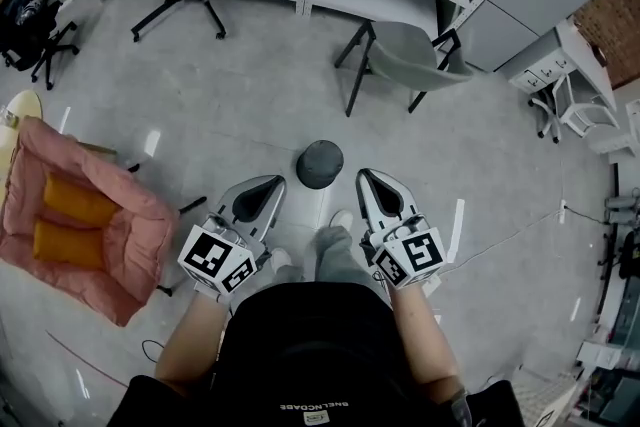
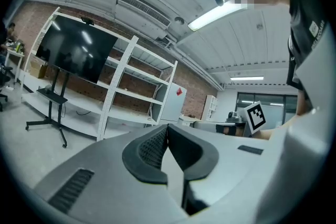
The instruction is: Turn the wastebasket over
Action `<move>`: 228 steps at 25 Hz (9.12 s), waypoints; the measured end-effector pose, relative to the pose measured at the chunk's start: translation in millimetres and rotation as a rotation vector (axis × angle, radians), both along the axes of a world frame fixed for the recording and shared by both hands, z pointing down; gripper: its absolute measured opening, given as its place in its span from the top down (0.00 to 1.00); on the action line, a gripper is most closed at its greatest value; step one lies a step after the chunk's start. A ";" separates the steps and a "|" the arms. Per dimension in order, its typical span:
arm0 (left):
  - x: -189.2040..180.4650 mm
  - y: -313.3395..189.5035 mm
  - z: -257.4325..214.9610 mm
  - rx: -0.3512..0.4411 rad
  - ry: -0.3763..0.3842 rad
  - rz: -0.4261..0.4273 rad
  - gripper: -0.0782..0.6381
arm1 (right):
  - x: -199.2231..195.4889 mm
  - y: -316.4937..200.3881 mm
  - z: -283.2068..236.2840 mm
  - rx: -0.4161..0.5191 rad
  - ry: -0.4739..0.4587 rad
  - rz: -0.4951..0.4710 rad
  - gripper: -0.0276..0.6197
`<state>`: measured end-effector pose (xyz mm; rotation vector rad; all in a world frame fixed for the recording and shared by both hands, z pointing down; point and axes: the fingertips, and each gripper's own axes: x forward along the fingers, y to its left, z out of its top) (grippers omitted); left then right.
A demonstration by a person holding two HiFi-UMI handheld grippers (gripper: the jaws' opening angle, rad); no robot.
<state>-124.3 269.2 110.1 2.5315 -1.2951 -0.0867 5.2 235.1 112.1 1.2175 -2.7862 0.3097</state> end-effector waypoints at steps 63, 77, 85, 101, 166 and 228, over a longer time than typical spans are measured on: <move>68.7 -241.9 555.8 -0.724 -0.165 0.235 0.56 | 103.6 -204.3 582.9 -0.892 0.124 0.076 0.53; 69.1 -236.3 742.3 -0.872 -0.200 0.251 0.52 | 107.5 -199.1 757.1 -1.043 0.097 0.048 0.51; 82.7 -237.9 779.5 -0.886 -0.242 0.331 0.52 | 96.3 -200.3 798.1 -1.099 0.098 -0.030 0.51; 62.8 -230.8 786.9 -0.789 -0.169 0.353 0.57 | 81.1 -197.1 786.6 -1.084 0.058 -0.028 0.66; -117.8 -196.5 810.7 -0.893 -0.179 0.007 0.71 | -91.7 -166.0 791.4 -1.051 0.168 -0.265 0.64; -49.4 -170.0 743.6 -0.941 -0.232 0.064 0.62 | 27.1 -177.3 780.5 -1.004 0.593 0.037 0.92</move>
